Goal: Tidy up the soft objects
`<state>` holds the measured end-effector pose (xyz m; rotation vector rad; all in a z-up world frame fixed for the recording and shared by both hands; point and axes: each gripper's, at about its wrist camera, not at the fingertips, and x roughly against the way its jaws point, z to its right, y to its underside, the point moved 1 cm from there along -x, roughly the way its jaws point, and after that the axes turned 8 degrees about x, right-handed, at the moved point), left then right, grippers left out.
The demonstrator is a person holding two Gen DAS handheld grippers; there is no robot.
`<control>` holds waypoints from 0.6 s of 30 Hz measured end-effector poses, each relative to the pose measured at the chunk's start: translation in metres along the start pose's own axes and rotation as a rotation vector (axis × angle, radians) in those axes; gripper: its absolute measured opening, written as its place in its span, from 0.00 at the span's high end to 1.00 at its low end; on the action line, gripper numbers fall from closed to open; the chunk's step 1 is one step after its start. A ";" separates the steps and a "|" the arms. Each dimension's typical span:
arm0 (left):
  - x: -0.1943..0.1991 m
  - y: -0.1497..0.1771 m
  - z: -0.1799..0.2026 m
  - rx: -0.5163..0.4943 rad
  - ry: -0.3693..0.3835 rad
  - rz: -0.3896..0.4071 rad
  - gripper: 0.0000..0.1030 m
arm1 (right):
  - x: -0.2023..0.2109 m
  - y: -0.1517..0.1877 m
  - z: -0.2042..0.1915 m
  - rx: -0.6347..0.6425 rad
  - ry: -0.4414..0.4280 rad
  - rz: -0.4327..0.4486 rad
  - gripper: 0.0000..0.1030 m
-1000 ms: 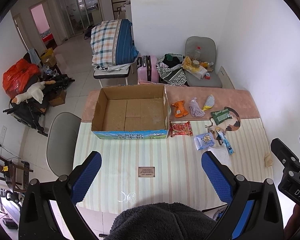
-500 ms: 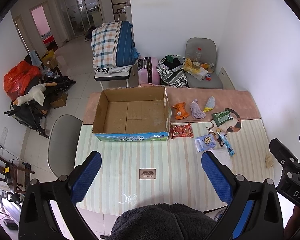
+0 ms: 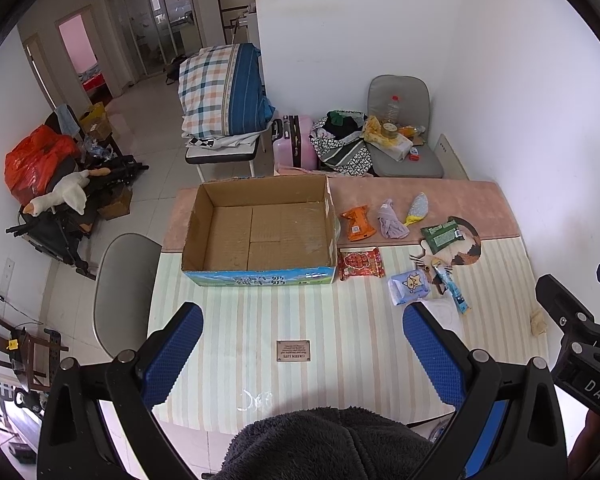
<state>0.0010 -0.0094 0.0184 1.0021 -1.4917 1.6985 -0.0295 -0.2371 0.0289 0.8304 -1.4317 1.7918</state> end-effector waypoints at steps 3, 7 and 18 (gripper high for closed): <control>-0.002 -0.002 0.004 0.000 -0.001 -0.001 0.01 | -0.002 -0.001 0.000 0.000 -0.003 -0.001 0.00; -0.002 -0.004 0.006 0.003 -0.001 0.000 0.01 | -0.004 -0.002 -0.001 0.001 -0.001 0.000 0.00; -0.015 -0.019 0.014 -0.004 0.002 -0.008 0.01 | -0.014 -0.012 0.003 -0.033 -0.016 -0.008 0.00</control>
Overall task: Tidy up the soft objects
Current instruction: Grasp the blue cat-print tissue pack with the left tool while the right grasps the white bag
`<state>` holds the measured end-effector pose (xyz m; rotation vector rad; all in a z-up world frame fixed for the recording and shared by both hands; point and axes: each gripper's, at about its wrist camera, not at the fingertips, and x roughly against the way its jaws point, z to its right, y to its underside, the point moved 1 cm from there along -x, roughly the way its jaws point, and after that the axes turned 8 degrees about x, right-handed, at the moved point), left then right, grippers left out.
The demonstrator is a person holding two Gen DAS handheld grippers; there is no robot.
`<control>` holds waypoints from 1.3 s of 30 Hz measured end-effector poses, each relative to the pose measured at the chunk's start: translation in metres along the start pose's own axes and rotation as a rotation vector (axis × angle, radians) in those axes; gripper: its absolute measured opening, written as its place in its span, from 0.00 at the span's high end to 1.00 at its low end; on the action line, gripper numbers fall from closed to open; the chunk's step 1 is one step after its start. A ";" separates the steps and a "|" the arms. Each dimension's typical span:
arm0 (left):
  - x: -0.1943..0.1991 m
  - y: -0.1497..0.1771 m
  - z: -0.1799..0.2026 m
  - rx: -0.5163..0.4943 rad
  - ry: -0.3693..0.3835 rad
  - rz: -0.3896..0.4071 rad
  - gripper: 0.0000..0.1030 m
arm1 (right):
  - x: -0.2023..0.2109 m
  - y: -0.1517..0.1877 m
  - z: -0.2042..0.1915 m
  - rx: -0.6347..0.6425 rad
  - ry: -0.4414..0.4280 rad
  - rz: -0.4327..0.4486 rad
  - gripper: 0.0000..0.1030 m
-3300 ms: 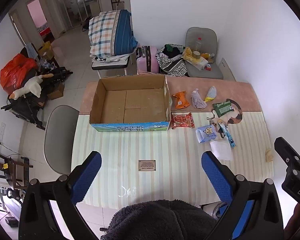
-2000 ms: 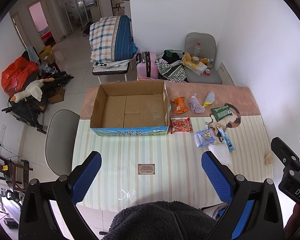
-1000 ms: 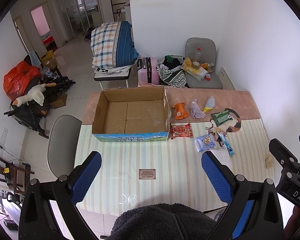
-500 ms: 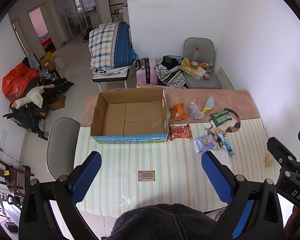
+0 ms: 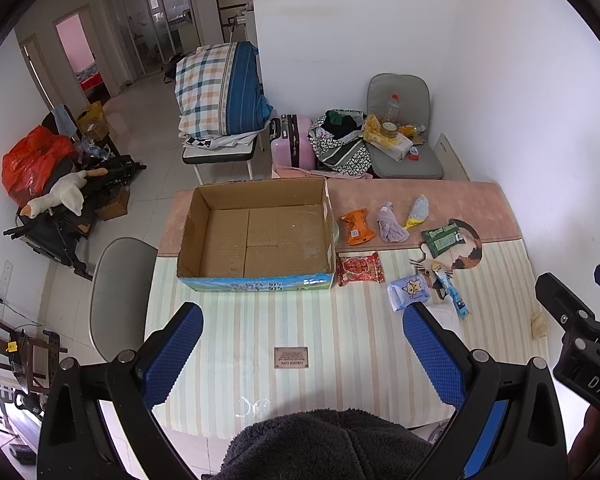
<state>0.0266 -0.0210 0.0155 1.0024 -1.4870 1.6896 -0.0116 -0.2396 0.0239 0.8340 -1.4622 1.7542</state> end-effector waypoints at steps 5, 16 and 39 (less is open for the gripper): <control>-0.035 -0.026 0.019 -0.049 -0.022 0.029 0.01 | -0.035 -0.012 0.033 -0.087 0.035 -0.032 0.00; -0.211 -0.025 0.131 -0.471 -0.139 -0.102 0.01 | -0.261 0.070 0.131 -0.320 -0.012 -0.513 0.00; -0.384 0.040 0.243 -0.813 -0.094 -0.430 0.01 | -0.477 0.228 0.113 -0.655 -0.195 -0.855 0.13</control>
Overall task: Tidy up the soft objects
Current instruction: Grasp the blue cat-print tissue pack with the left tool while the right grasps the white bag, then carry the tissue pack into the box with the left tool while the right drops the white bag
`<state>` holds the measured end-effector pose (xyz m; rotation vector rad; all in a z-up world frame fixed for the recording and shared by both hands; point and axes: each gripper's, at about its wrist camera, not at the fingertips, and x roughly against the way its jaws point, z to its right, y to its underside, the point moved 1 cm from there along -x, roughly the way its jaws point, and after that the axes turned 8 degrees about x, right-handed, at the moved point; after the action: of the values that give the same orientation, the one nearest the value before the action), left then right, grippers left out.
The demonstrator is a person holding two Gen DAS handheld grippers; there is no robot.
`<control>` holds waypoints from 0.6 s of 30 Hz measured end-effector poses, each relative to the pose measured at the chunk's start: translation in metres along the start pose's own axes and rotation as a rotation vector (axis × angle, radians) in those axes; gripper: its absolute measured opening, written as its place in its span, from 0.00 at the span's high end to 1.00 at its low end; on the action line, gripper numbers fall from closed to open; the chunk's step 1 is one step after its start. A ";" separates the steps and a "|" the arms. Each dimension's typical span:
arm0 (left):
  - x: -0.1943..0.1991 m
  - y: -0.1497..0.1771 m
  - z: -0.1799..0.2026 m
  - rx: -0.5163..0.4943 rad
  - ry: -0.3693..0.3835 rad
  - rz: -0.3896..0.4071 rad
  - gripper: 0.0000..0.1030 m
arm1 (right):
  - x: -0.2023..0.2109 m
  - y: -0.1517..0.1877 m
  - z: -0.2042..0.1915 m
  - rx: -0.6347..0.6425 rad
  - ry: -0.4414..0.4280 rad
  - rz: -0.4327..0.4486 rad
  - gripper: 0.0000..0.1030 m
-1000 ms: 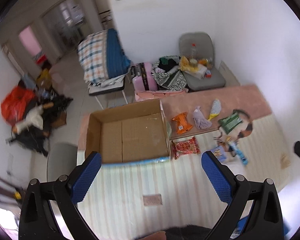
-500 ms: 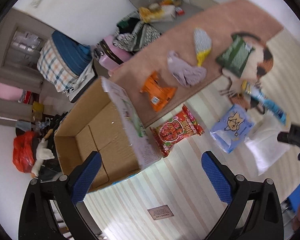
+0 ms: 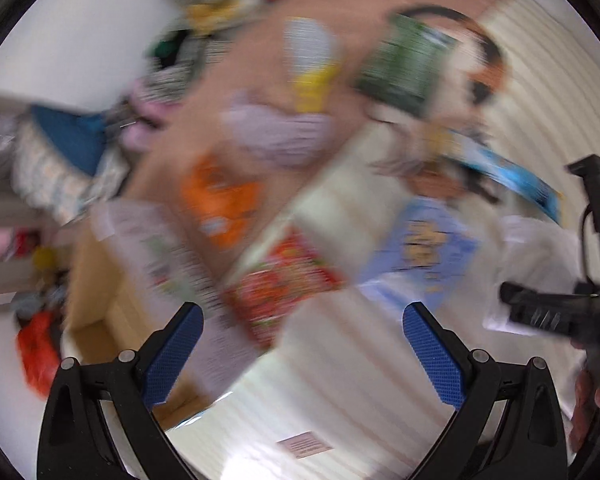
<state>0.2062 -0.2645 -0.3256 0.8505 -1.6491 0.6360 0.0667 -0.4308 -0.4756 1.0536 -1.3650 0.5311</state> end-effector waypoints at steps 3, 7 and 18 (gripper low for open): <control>-0.026 -0.011 0.036 -0.119 0.052 -0.035 0.01 | 0.002 0.009 0.002 0.123 0.103 0.002 0.13; -0.066 -0.023 0.069 -0.216 0.061 -0.103 0.01 | 0.001 0.017 0.013 0.119 0.133 0.018 0.13; -0.113 -0.036 0.088 -0.140 0.142 -0.229 0.35 | -0.019 -0.003 0.015 0.069 0.108 -0.008 0.13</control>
<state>0.1971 -0.3314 -0.4574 0.8571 -1.4255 0.4072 0.0579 -0.4394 -0.4967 1.0703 -1.2544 0.6242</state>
